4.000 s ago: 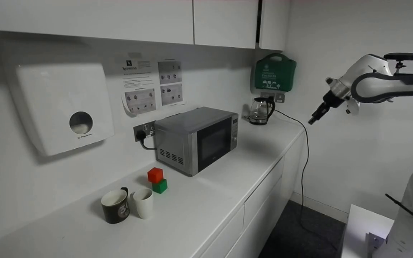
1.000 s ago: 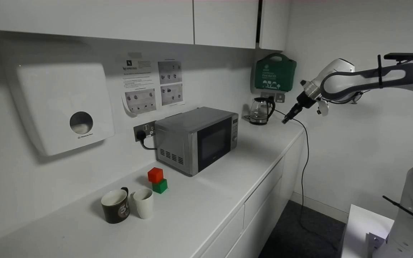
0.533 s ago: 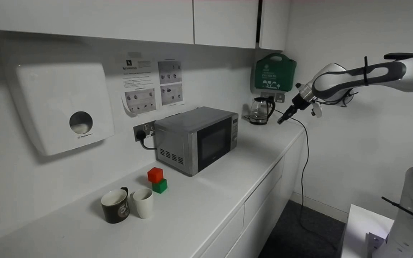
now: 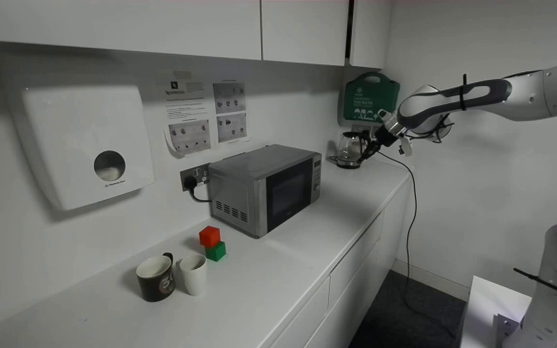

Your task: Press a button on the microwave

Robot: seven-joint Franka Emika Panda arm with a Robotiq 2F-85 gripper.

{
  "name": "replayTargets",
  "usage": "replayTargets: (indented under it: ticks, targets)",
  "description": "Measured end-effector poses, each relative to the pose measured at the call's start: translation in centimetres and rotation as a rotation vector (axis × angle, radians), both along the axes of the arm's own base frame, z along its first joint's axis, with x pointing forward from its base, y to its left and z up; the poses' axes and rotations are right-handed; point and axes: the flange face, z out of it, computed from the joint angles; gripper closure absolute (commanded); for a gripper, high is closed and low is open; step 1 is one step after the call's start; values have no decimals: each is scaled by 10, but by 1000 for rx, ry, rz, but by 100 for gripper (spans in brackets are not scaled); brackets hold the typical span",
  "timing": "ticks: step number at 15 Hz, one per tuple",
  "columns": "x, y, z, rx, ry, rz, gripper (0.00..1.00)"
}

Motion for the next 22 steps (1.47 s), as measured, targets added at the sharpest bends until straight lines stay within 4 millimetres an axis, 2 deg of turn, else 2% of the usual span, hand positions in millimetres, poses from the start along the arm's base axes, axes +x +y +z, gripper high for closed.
replayTargets:
  ticks: [4,14,22]
  targets:
    - [28,5,-9,-5,7,10,100]
    - [84,-1,-47,2,31,10,100]
    - [122,-27,-78,22,47,-27,100]
